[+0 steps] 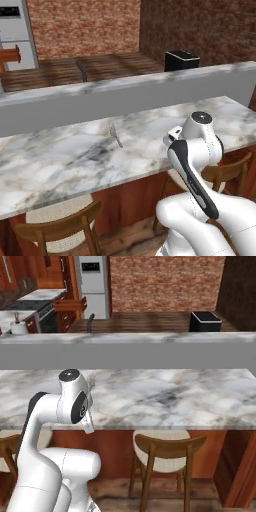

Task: Organize the utensils by type. Pick up the wooden spoons from the counter and place them in the open cabinet. Then pick up the metallic utensils from the counter and place them in the open drawer.

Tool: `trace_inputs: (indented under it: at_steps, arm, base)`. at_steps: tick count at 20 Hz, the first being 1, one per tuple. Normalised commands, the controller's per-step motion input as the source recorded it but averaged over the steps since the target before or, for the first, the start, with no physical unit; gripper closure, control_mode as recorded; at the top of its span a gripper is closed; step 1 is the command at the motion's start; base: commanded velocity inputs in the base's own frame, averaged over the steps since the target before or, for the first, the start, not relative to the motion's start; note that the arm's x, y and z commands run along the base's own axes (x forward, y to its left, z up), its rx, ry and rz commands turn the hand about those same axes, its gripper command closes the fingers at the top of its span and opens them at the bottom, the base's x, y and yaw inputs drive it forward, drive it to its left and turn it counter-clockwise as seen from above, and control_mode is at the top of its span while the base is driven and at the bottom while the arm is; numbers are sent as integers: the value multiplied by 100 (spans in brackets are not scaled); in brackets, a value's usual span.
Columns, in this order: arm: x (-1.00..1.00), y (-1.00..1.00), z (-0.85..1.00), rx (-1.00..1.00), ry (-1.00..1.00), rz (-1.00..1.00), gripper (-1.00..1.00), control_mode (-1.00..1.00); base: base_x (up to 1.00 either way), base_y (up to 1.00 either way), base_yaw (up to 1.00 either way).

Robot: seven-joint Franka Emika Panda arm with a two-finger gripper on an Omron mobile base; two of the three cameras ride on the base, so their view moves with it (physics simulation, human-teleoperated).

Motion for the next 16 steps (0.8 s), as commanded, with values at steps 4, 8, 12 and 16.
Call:
trace_inputs:
  at_steps: [4,8,12,16]
  arm:
    - [0,0,0,0,0,0,-100,100]
    - [0,0,0,0,0,0,-100,100]
    - [34,27,0,-2,0,-9,-100,-100]
    - [77,53,0,-4,0,-15,-100,-100]
  base:
    - [63,44,-20]
    - [60,46,-19]
    - [31,25,-9]
    - [0,0,0]
